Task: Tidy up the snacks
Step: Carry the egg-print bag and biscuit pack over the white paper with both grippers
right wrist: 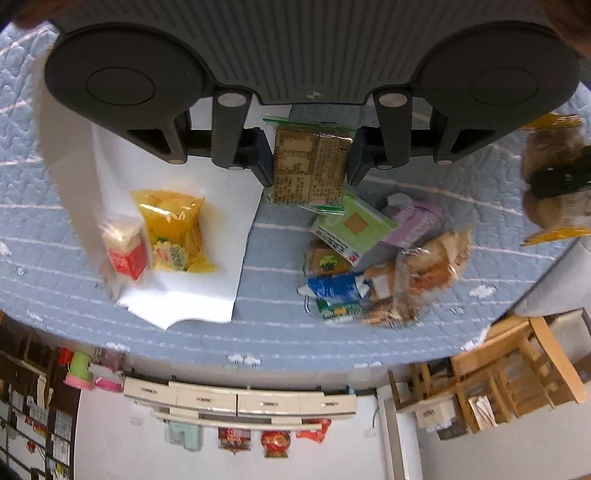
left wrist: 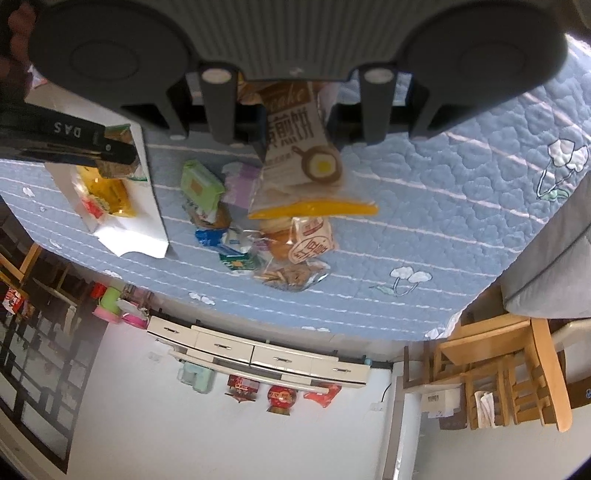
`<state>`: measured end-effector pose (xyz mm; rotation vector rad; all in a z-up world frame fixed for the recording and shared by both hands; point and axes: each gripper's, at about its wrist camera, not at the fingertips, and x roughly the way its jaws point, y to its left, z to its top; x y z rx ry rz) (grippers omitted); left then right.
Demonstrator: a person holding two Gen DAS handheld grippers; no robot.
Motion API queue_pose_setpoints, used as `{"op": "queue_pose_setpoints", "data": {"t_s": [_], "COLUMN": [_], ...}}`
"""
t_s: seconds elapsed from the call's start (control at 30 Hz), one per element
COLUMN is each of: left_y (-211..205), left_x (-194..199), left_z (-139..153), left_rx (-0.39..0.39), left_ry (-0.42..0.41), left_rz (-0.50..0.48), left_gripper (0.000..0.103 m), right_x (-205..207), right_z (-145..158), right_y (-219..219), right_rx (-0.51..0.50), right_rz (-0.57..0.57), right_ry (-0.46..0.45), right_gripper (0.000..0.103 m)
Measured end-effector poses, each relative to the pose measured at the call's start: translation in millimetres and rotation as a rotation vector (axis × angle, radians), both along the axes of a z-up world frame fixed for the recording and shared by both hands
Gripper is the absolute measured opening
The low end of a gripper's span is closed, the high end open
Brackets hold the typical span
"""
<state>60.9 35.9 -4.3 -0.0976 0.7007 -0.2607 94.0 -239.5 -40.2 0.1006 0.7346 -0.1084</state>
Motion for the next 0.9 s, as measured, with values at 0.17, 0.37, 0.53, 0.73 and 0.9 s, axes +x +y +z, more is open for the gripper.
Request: {"op": "queue_pose_setpoints", "data": {"t_s": [0.17, 0.37, 0.53, 0.73, 0.9], "left_y": [-6.2, -12.2, -16.5, -21.3, -24.0], "left_x": [-11.7, -22.5, -30.4, -38.0, -42.6], "left_z": [10.9, 20.6, 28.3, 33.9, 36.0], "left_rx": [-0.002, 0.004, 0.012, 0.023, 0.029], "left_ry": [-0.025, -0.049, -0.071, -0.086, -0.094], "left_rz": [-0.015, -0.025, -0.036, -0.042, -0.047], "left_gripper": [0.028, 0.028, 0.028, 0.028, 0.028], "right_x": [-16.7, -36.3, -50.7, -59.8, -66.6], "right_z": [13.7, 28.2, 39.1, 43.3, 45.9], "right_y": [1.6, 0.5, 0.9, -1.7, -4.0], "right_rx": [-0.015, -0.025, -0.031, -0.028, -0.031], "right_rz": [0.011, 0.009, 0.006, 0.001, -0.007], "right_ry": [-0.032, -0.066, -0.093, -0.109, -0.12], "right_gripper": [0.052, 0.052, 0.052, 0.052, 0.052]}}
